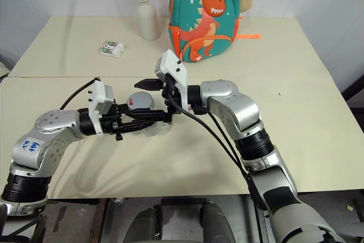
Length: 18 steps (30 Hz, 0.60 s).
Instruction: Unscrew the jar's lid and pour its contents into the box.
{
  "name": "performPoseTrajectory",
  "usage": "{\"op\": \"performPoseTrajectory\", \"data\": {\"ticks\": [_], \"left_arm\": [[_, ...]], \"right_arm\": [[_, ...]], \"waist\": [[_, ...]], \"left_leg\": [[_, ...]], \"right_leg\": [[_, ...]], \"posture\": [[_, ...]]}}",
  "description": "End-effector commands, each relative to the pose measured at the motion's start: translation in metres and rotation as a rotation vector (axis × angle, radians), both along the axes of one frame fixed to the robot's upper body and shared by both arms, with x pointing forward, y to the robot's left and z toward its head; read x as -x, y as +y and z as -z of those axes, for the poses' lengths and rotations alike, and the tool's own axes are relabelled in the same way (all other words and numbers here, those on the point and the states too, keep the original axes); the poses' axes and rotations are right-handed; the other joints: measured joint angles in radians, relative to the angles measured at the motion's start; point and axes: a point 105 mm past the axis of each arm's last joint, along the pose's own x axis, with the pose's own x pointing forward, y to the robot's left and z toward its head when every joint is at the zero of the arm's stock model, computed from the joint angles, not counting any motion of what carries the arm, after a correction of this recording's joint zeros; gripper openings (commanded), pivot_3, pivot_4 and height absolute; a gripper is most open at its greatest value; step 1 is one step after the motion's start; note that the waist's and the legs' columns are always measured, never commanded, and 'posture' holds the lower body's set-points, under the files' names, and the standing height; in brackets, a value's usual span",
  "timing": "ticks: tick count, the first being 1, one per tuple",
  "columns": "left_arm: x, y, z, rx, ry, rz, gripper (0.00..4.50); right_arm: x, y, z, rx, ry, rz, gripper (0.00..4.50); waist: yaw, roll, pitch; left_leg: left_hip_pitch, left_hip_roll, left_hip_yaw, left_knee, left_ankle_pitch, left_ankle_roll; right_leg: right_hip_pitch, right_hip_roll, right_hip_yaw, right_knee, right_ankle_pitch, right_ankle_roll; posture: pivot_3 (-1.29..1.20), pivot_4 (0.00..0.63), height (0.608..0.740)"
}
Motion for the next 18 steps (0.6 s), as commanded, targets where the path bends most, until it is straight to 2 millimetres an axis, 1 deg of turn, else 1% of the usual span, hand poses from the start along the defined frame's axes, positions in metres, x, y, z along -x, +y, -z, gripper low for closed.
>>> {"op": "performPoseTrajectory", "data": {"ticks": [1,4,5,9,13,15,18], "left_arm": [[0.002,-0.004,-0.013,0.003,-0.06,0.013,2.0],[0.002,-0.004,-0.013,0.003,-0.062,0.01,2.0],[0.002,-0.004,-0.013,0.003,-0.063,0.009,2.0],[0.002,-0.003,-0.015,0.009,-0.069,0.011,2.0],[0.005,-0.005,-0.018,0.018,-0.081,0.059,2.0],[0.011,-0.008,-0.018,0.031,-0.063,0.118,2.0],[0.025,-0.013,-0.014,0.024,-0.034,0.238,2.0]], "right_arm": [[0.006,0.004,-0.019,-0.044,-0.064,-0.036,3.63],[0.008,0.006,-0.018,-0.044,-0.064,-0.046,2.62],[0.008,0.006,-0.018,-0.044,-0.064,-0.049,2.56],[0.01,0.006,-0.02,-0.053,-0.068,-0.068,2.56],[0.02,-0.001,-0.027,-0.047,-0.104,-0.184,2.56],[0.022,-0.006,-0.029,-0.019,-0.116,-0.245,2.56],[0.029,-0.014,-0.031,0.032,-0.113,-0.379,2.56]], "waist": [[0.0,0.0,0.0],[0.001,0.0,0.0],[0.001,0.0,0.0],[0.0,0.0,0.0],[0.001,0.0,0.0],[0.001,0.0,0.0],[0.0,0.0,0.0]], "left_leg": [[0.0,0.0,0.0,0.0,0.0,0.0],[0.0,0.0,0.0,0.0,0.0,0.0],[0.0,0.0,0.0,0.0,0.0,0.0],[0.0,0.0,0.0,0.0,0.0,0.0],[0.0,0.0,0.0,0.0,0.0,0.0],[0.0,0.0,0.0,0.0,0.0,0.0],[0.0,0.0,0.0,0.0,0.0,0.0]], "right_leg": [[0.0,0.0,0.0,0.0,0.0,0.0],[0.0,0.0,0.0,0.0,0.0,0.0],[0.0,0.0,0.0,0.0,0.0,0.0],[0.0,0.0,0.0,0.0,0.0,0.0],[0.0,0.0,0.0,0.0,0.0,0.0],[0.0,0.0,0.0,0.0,0.0,0.0],[0.0,0.001,0.0,0.0,0.0,0.0]], "posture": [[0.0,0.15,0.74],[0.0,0.15,0.74],[0.0,0.15,0.74],[0.0,0.15,0.74],[0.0,0.15,0.74],[0.0,0.15,0.74],[0.0,0.15,0.74]]}}
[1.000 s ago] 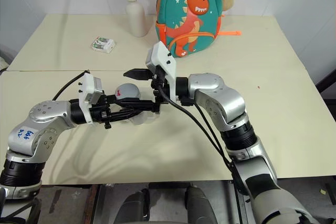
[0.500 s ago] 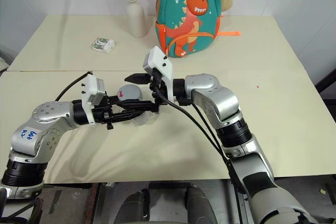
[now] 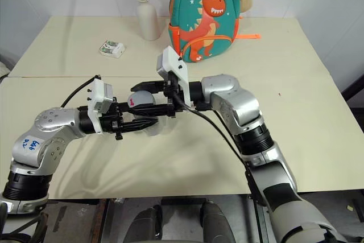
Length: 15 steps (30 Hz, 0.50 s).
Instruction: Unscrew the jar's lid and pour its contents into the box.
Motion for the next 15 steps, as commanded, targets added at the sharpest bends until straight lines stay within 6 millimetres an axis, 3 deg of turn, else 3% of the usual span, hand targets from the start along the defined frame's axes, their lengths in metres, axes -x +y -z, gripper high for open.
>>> {"op": "performPoseTrajectory", "data": {"ticks": [1,7,15], "left_arm": [[0.018,-0.006,-0.004,0.004,0.0,0.14,2.0],[0.027,-0.016,-0.005,0.005,-0.002,0.255,2.0],[0.023,-0.017,-0.01,0.043,-0.034,0.215,2.0]], "right_arm": [[0.02,-0.009,-0.018,0.01,-0.055,-0.209,2.56],[0.019,-0.015,-0.019,0.084,-0.05,-0.332,2.56],[0.016,-0.014,-0.021,0.074,-0.057,-0.341,2.56]], "waist": [[0.0,0.0,0.0],[0.0,0.0,0.0],[0.0,0.0,0.0]], "left_leg": [[0.0,0.0,0.0,0.0,0.0,0.0],[0.0,0.0,0.0,0.001,0.0,0.0],[0.0,0.0,0.0,0.001,0.0,0.0]], "right_leg": [[0.0,0.0,0.0,0.0,0.0,0.0],[0.0,0.001,0.0,0.001,0.0,0.0],[0.0,0.0,0.0,0.001,0.0,0.0]], "posture": [[0.0,0.15,0.74],[0.0,0.15,0.74],[0.0,0.15,0.74]]}}
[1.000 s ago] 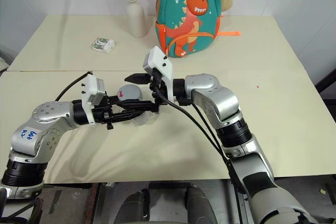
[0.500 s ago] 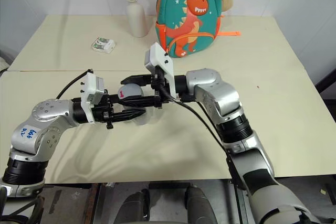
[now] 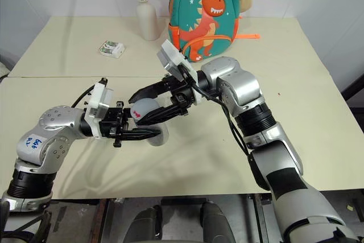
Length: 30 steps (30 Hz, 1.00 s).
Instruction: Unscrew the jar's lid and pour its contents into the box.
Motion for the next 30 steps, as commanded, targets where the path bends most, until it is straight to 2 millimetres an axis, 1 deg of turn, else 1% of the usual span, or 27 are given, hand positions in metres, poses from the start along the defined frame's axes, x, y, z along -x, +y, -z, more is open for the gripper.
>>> {"op": "performPoseTrajectory", "data": {"ticks": [1,3,5,6,9,15,17,19,21,25,30], "left_arm": [[0.009,-0.005,-0.008,0.018,-0.047,0.046,2.0],[0.009,-0.003,-0.009,0.019,-0.05,0.034,2.0],[0.008,-0.002,-0.01,0.022,-0.054,0.023,2.0],[0.008,-0.001,-0.01,0.022,-0.055,0.02,2.0],[0.007,0.001,-0.011,0.023,-0.057,0.008,2.0],[0.008,0.008,-0.011,0.02,-0.044,-0.027,2.0],[0.004,0.013,-0.009,0.009,-0.043,-0.081,2.0],[0.0,0.016,-0.01,0.014,-0.043,-0.133,2.0],[-0.005,0.016,-0.013,0.011,-0.054,-0.182,2.0],[-0.004,0.013,-0.014,0.0,-0.051,-0.199,2.0],[-0.004,0.01,-0.012,-0.003,-0.047,-0.2,2.0]], "right_arm": [[0.008,-0.008,-0.013,-0.012,-0.056,-0.077,2.56],[0.008,-0.009,-0.012,-0.005,-0.049,-0.075,2.56],[0.009,-0.01,-0.012,-0.003,-0.037,-0.075,3.28],[0.009,-0.011,-0.013,-0.005,-0.033,-0.076,3.49],[0.009,-0.013,-0.016,-0.015,-0.031,-0.073,4.45],[0.003,-0.016,-0.023,-0.088,-0.086,-0.013,4.45],[-0.001,-0.015,-0.023,-0.112,-0.102,0.038,4.45],[-0.006,-0.01,-0.02,-0.125,-0.109,0.113,4.45],[-0.006,-0.005,-0.016,-0.131,-0.108,0.145,4.45],[-0.005,0.004,-0.015,-0.156,-0.092,0.19,4.45],[-0.011,0.013,-0.016,-0.175,-0.079,0.242,4.45]], "waist": [[0.0,0.0,0.0],[0.0,0.0,0.0],[0.0,0.0,0.0],[0.001,0.0,0.0],[0.001,0.0,0.0],[-0.001,0.0,0.0],[-0.001,0.0,0.0],[0.001,0.0,0.0],[0.001,0.0,0.0],[0.0,0.0,0.0],[0.0,0.0,0.0]], "left_leg": [[0.0,0.0,0.0,0.0,0.0,0.0],[0.0,0.0,0.0,0.0,0.0,0.0],[0.0,0.0,0.0,0.0,0.0,0.0],[0.0,0.0,0.0,0.0,0.0,0.0],[0.0,0.0,0.0,0.0,0.0,0.0],[0.0,0.0,0.0,0.0,0.0,0.0],[0.0,0.0,0.0,0.0,0.0,0.0],[0.0,0.0,0.0,0.0,0.0,0.0],[0.0,0.0,0.0,0.0,0.0,0.0],[0.0,0.0,0.0,0.0,0.0,0.0],[0.0,0.0,0.0,0.0,0.001,-0.001]], "right_leg": [[0.0,0.0,0.0,0.0,0.0,0.0],[0.0,0.0,0.0,0.0,0.0,0.0],[0.0,0.0,0.0,0.0,0.0,0.0],[0.0,0.0,0.0,0.001,0.0,0.0],[0.0,0.0,0.0,0.001,0.0,0.0],[0.0,0.0,0.0,0.001,0.0,0.0],[0.0,0.0,0.0,0.001,0.0,0.0],[0.0,0.0,0.0,0.001,0.0,0.0],[0.0,0.0,0.0,0.001,0.0,0.0],[-0.001,0.0,0.001,0.002,0.0,0.0],[-0.001,0.0,0.001,0.003,0.0,0.0]], "posture": [[0.0,0.15,0.74],[0.0,0.15,0.74],[0.0,0.15,0.74],[0.0,0.15,0.74],[0.0,0.15,0.74],[0.0,0.15,0.74],[0.0,0.15,0.74],[0.0,0.15,0.74],[0.0,0.15,0.74],[0.0,0.15,0.74],[0.0,0.15,0.74]]}}
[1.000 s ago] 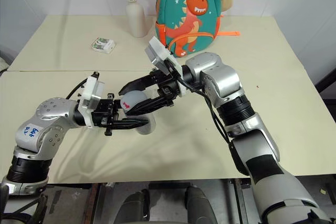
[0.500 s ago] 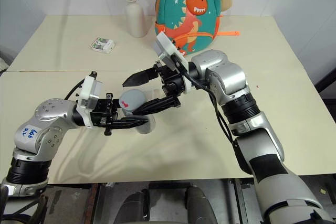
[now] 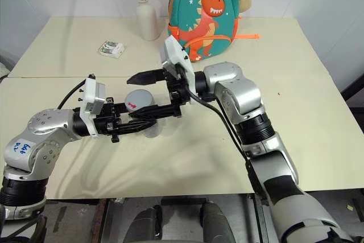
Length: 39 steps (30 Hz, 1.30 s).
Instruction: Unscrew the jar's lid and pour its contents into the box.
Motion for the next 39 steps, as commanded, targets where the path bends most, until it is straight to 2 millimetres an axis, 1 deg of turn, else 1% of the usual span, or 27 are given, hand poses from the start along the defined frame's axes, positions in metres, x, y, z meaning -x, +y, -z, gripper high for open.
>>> {"op": "performPoseTrajectory", "data": {"ticks": [1,7,12,21,28,33,36,37,39], "left_arm": [[0.004,-0.004,-0.007,-0.009,-0.04,0.012,2.0],[0.007,-0.01,-0.008,0.005,-0.04,0.039,2.0],[0.009,-0.008,-0.007,0.008,-0.04,0.046,2.0],[0.008,-0.007,-0.006,0.017,-0.045,0.035,2.0],[0.008,-0.003,-0.007,0.017,-0.053,0.02,2.0],[0.007,0.002,-0.011,0.016,-0.063,0.006,2.0],[0.007,0.004,-0.011,0.014,-0.063,0.001,2.0],[0.006,0.004,-0.011,0.013,-0.063,-0.001,2.0],[0.006,0.003,-0.011,0.014,-0.062,-0.004,2.0]], "right_arm": [[-0.001,0.005,-0.013,-0.041,-0.024,0.024,4.45],[-0.004,0.008,-0.016,-0.065,0.0,0.035,4.45],[-0.014,-0.002,-0.012,-0.057,0.003,0.081,4.45],[-0.041,-0.031,-0.015,-0.052,0.011,0.194,4.45],[-0.053,-0.059,-0.01,-0.034,0.019,0.258,4.45],[-0.062,-0.079,-0.013,-0.042,0.02,0.298,4.45],[-0.063,-0.083,-0.019,-0.063,0.028,0.292,4.45],[-0.059,-0.08,-0.024,-0.084,0.036,0.265,4.45],[-0.042,-0.065,-0.028,-0.103,0.049,0.164,4.45]], "waist": [[0.001,0.0,0.0],[0.0,0.0,0.0],[0.0,0.0,0.0],[0.0,0.0,0.0],[0.004,0.0,0.0],[-0.005,0.0,0.0],[-0.005,0.0,0.0],[-0.005,0.0,0.0],[-0.005,0.0,0.0]], "left_leg": [[0.0,0.0,0.0,0.0,0.0,0.0],[0.0,0.0,0.0,0.0,0.0,-0.001],[0.0,0.0,0.0,0.0,0.0,-0.001],[0.0,0.0,0.0,0.0,0.0,-0.001],[0.0,0.0,0.0,0.0,0.0,-0.001],[0.001,0.0,0.002,-0.001,0.0,-0.001],[0.001,0.0,0.003,-0.001,0.0,-0.001],[0.001,0.0,0.003,0.0,0.0,-0.001],[0.001,0.0,0.004,-0.001,0.0,-0.001]], "right_leg": [[0.0,0.0,0.0,0.0,0.0,0.0],[0.0,0.0,0.0,0.001,0.0,0.0],[0.0,0.0,0.0,0.001,0.0,0.0],[0.0,0.0,0.0,0.001,0.0,0.0],[0.0,0.0,0.001,-0.001,0.0,0.0],[-0.001,0.001,0.004,0.001,0.0,0.0],[-0.002,0.001,0.004,0.001,0.0,0.0],[-0.002,0.001,0.005,0.001,0.0,0.0],[-0.002,0.001,0.006,0.002,0.0,0.0]], "posture": [[0.0,0.15,0.74],[0.0,0.15,0.74],[0.0,0.15,0.74],[0.0,0.15,0.74],[0.0,0.15,0.74],[0.0,0.15,0.74],[0.0,0.15,0.74],[0.0,0.15,0.74],[0.0,0.15,0.74]]}}
